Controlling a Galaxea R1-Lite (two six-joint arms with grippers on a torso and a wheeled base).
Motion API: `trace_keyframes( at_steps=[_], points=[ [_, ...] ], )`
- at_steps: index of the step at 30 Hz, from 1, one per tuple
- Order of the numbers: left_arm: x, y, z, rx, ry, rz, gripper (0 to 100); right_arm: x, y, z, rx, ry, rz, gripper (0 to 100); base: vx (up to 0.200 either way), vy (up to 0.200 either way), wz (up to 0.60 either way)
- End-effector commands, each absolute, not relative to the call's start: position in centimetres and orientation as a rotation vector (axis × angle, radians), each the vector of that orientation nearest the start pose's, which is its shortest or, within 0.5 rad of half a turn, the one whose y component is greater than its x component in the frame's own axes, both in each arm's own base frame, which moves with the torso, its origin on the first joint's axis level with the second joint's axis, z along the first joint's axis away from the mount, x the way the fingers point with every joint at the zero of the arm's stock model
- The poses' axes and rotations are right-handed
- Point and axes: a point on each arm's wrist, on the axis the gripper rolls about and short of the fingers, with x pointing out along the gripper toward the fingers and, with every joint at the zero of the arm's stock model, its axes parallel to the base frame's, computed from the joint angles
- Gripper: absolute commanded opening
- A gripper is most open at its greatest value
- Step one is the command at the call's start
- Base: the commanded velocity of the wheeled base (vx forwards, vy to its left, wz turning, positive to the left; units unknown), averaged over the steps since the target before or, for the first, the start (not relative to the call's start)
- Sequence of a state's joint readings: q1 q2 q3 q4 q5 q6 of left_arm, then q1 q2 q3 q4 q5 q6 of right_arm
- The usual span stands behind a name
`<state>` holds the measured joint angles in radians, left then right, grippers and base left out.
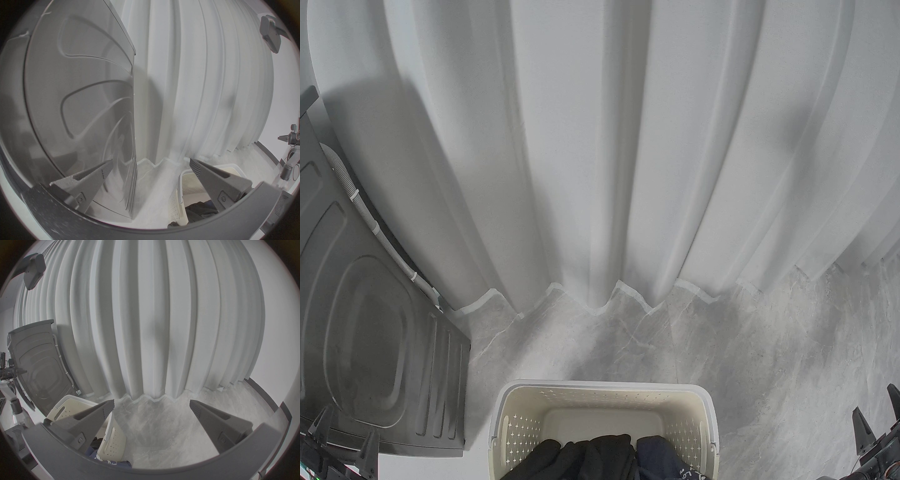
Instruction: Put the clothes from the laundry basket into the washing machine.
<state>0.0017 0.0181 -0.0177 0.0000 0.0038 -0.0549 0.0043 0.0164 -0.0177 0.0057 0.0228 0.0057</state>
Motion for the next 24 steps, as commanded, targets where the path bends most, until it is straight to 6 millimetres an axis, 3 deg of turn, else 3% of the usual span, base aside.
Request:
trace_keyframes(
  at_steps=[1,24],
  points=[
    [-2.28,0.01,7.59,-0.055,0.000,0.006,100,-2.25,0.04,7.50,0.006,0.011,0.028,100,0.000,0.000,0.00],
    [-2.28,0.01,7.58,-0.055,0.001,0.006,100,-2.25,0.04,7.50,0.006,0.011,0.028,100,0.000,0.000,0.00]
  ],
)
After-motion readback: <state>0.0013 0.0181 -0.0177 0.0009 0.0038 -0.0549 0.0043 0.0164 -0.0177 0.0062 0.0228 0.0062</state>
